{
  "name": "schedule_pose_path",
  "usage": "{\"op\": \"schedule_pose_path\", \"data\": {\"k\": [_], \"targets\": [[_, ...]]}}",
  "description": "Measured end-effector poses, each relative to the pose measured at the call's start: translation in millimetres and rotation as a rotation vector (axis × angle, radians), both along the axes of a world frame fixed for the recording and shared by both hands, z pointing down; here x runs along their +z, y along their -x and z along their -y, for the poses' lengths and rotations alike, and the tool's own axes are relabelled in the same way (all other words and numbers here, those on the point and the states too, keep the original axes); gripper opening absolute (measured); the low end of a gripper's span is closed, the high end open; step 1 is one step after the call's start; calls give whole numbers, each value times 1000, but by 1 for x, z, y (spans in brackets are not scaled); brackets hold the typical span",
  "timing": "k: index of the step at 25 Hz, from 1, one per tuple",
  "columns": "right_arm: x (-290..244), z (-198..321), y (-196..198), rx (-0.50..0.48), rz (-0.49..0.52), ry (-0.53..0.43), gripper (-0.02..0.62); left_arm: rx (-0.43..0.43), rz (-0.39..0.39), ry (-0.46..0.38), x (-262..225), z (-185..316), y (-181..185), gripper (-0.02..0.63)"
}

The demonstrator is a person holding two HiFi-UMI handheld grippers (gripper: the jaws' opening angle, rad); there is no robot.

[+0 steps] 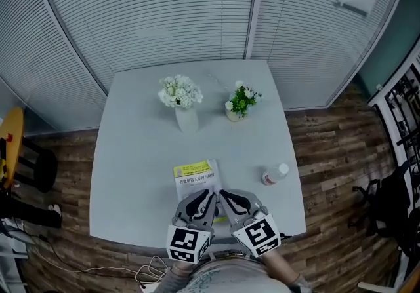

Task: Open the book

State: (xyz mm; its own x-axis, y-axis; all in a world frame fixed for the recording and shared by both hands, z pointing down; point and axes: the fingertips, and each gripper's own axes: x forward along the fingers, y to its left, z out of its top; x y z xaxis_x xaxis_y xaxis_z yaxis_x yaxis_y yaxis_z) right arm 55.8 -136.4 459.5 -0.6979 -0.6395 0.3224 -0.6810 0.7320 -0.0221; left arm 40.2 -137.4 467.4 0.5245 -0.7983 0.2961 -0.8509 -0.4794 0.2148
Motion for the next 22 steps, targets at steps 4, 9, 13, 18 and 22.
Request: {"op": "schedule_pose_path", "data": {"k": [4,9,13,18,22], "targets": [[1,1,-3,-5,-1,7,2,4,9,17,8,4,-4,61],[2,6,-14,11,16,13,2,11,27,49,20,6,-12,74],[6,6,-21,12,11,27,2,10,46,72,33,5,-17,80],[10,7,-30,15,9,43,2,-4,49,118,51,5,-20,84],[13,7,-39,16,6,51,2,-8,57,159,65,4,-23,95]]}}
